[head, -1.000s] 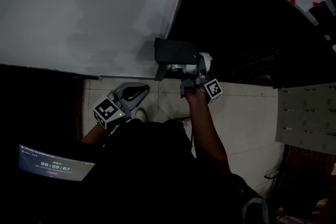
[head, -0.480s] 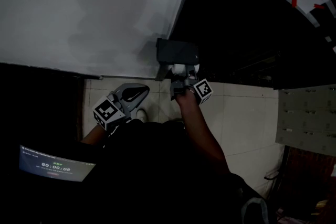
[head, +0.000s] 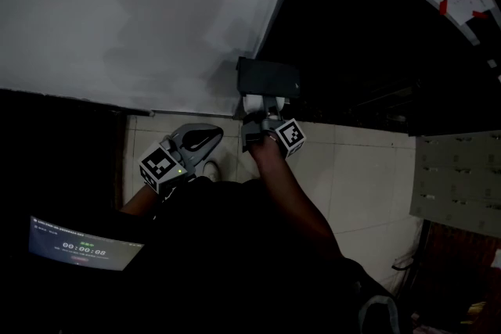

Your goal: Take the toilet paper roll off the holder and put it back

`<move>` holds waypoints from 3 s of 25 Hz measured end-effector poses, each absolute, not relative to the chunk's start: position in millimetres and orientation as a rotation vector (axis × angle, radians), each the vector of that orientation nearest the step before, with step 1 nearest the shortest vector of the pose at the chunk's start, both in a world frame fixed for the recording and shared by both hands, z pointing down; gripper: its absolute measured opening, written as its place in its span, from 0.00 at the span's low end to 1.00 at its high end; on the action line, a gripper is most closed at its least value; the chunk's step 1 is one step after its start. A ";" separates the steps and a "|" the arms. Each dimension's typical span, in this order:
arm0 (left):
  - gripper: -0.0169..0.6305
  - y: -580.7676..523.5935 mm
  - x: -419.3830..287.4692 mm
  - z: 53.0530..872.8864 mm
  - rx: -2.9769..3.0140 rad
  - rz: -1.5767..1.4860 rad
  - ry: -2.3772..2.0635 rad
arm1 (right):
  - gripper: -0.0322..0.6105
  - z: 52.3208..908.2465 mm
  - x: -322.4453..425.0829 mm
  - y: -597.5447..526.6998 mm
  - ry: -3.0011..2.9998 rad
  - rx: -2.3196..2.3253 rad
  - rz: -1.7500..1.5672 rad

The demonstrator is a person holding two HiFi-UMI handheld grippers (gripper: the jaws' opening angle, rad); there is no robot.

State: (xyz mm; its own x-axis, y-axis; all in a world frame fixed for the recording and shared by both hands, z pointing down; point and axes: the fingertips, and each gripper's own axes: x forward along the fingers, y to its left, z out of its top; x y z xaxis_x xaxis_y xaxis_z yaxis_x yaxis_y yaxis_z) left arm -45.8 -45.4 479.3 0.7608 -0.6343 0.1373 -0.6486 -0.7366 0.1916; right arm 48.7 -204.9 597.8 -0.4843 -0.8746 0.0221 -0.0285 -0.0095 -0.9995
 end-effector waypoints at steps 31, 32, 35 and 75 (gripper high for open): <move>0.03 -49.1 -26.7 473.7 2.754 0.077 -0.940 | 0.80 596.4 79.3 -107.3 2.139 -1.024 -1.531; 0.03 -49.0 -25.8 473.7 2.755 0.078 -0.937 | 0.80 595.1 83.3 -106.1 2.198 -1.053 -1.491; 0.03 -49.2 -24.0 473.4 2.761 0.082 -0.930 | 0.80 583.6 92.9 -106.5 2.358 -1.132 -1.338; 0.03 -58.7 -26.3 458.7 2.806 0.080 -0.939 | 0.05 433.8 30.5 -76.5 3.049 -0.657 -0.145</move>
State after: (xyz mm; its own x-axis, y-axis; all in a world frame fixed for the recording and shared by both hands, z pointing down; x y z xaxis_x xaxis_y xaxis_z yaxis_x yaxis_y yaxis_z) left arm -26.3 -58.7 458.7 0.7988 -0.5917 0.1083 -0.6015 -0.7838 0.1545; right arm 30.5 -76.5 433.8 -0.9113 -0.4117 0.0008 -0.4099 0.9072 -0.0944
